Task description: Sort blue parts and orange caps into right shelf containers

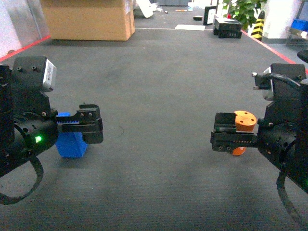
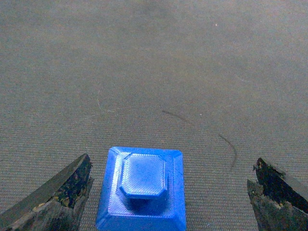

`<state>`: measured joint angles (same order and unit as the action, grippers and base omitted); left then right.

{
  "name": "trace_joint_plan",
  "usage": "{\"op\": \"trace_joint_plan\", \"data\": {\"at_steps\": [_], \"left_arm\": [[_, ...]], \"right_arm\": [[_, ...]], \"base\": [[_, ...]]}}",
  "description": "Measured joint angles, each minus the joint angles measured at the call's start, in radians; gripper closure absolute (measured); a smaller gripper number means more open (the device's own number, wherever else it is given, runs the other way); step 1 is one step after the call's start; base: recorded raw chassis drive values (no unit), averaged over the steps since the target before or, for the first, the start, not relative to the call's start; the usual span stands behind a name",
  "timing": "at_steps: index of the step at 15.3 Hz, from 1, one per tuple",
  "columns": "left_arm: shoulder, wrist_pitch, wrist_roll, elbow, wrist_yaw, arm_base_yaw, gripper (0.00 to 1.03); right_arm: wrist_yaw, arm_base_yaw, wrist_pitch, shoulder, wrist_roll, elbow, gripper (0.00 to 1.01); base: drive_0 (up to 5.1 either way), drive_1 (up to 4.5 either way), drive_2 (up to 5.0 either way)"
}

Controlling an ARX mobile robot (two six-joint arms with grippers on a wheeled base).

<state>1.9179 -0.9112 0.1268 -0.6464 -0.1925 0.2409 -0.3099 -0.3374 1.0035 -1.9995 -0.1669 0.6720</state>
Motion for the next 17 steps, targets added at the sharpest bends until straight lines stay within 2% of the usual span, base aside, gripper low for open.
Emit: {"op": "trace_joint_plan", "data": {"at_steps": [3,9,11,14,15,17], "left_arm": [[0.067,0.031,0.000,-0.048,0.018,-0.006,0.05],[0.174,0.084,0.002,-0.133,0.010,-0.035,0.05],[0.174,0.108,0.021,-0.144,0.011,-0.035,0.05],[0.174,0.108,0.024,-0.145,0.010,-0.033,0.32],[0.174,0.108,0.024,-0.145,0.007,-0.033,0.41],[0.174,0.106,0.024,-0.145,0.002,-0.033,0.57]], "right_arm": [[0.003,0.005,-0.011,-0.066,-0.019,0.052,0.03],[-0.001,0.019,-0.076,-0.145,-0.043,0.142,0.03],[-0.017,0.017,-0.089,-0.153,-0.035,0.145,0.22],[-0.027,0.017,-0.091,-0.154,-0.026,0.146,0.50],[-0.027,0.017,-0.093,-0.154,-0.021,0.147,0.55],[-0.027,0.017,-0.093,-0.154,-0.019,0.147,0.56]], "base": [[0.0,0.00,0.0],[0.0,0.00,0.0],[0.0,0.00,0.0],[0.0,0.00,0.0],[0.0,0.00,0.0],[0.0,0.00,0.0]]}}
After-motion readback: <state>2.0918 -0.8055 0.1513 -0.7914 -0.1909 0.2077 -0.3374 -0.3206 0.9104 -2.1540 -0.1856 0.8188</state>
